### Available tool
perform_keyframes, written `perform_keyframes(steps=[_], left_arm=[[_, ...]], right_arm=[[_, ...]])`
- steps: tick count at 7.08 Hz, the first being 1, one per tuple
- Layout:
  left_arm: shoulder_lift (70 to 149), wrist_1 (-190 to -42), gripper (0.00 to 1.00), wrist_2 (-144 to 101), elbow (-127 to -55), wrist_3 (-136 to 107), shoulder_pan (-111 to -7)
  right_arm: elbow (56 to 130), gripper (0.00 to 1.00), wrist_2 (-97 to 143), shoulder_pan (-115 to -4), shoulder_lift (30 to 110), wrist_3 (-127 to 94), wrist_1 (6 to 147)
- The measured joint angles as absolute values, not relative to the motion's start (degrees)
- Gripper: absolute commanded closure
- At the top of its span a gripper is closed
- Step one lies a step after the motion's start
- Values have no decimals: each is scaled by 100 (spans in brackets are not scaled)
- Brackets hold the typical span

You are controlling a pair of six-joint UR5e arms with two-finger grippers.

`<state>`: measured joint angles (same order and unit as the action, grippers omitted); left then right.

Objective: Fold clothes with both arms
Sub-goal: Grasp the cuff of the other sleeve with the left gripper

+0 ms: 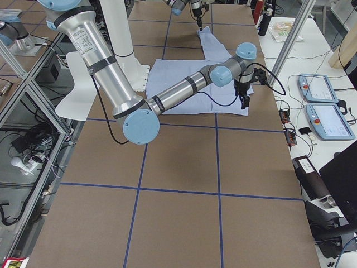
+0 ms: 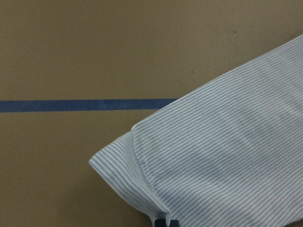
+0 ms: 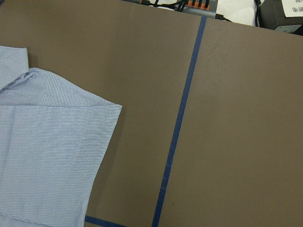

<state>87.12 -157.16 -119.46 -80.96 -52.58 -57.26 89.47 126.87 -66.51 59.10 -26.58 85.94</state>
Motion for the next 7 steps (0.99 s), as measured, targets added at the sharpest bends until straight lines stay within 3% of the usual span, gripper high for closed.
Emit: perform_keyframes(steps=[3,5,7], left_arm=[[9006,-14553,100,-12269,-9125,-5280,-5742],[9975,-12227,100,-12303,-10048,-5326,-5741],[11274,-10401,100,-12276,-10293,-5764,-5442]], right_arm=[[8940,0,12673,-6626,5916,-2663,8587],[8936,0,12666,-6620,5922,-2661,8587],[8929,0,12665,-6615,5924,-2661,8587]])
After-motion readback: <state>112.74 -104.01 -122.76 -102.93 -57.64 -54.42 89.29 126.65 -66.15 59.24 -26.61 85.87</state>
